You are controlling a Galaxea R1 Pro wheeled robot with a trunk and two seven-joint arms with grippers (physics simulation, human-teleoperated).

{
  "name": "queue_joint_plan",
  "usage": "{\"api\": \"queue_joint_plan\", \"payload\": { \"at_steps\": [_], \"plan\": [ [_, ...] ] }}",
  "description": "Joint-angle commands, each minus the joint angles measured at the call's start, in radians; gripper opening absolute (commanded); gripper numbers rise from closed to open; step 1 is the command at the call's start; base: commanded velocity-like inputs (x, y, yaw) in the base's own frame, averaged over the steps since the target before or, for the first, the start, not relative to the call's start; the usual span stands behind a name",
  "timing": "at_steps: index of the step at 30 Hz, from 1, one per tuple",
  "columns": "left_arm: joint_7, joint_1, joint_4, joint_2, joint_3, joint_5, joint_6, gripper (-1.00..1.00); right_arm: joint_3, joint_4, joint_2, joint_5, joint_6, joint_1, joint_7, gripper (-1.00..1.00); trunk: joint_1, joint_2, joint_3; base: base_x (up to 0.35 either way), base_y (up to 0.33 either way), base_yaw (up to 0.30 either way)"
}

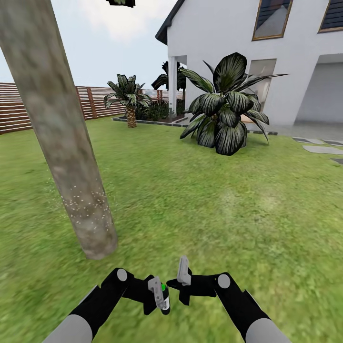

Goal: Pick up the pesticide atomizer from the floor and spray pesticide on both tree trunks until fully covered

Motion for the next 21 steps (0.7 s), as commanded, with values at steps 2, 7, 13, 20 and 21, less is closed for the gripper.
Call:
{"api": "queue_joint_plan", "payload": {
  "at_steps": [2, 7, 13, 20, 21],
  "plan": [
    [0.0, 0.0, 0.0, 0.0, 0.0, 0.001, 0.0, -1.0, 0.0, 0.0, 0.0, 0.0, 0.0, 0.0, 0.0, -1.0, 0.0, 0.0, 0.0, 0.0, 0.0, 0.0],
    [0.0, 0.0, -0.002, 0.001, 0.0, 0.033, 0.0, -1.0, 0.0, 0.0, 0.0, 0.0, 0.0, 0.0, 0.0, -1.0, 0.0, 0.0, 0.0, 0.0, 0.0, 0.0],
    [-0.001, 0.0, -0.002, 0.002, 0.0, 0.037, -0.002, -1.0, 0.0, 0.001, 0.0, 0.001, 0.0, 0.0, 0.0, -1.0, 0.0, 0.0, 0.0, 0.0, 0.0, 0.0],
    [0.002, 0.0, 0.013, 0.016, 0.0, 0.028, 0.0, -1.0, 0.0, 0.001, 0.0, 0.0, 0.0, 0.0, 0.0, -1.0, 0.0, 0.0, 0.0, 0.0, 0.0, 0.0],
    [0.003, -0.001, 0.024, 0.035, 0.0, 0.025, 0.001, -1.0, 0.0, 0.001, 0.0, 0.0, 0.0, 0.0, 0.0, -1.0, 0.0, 0.0, 0.0, 0.0, 0.0, 0.0]
  ]
}}
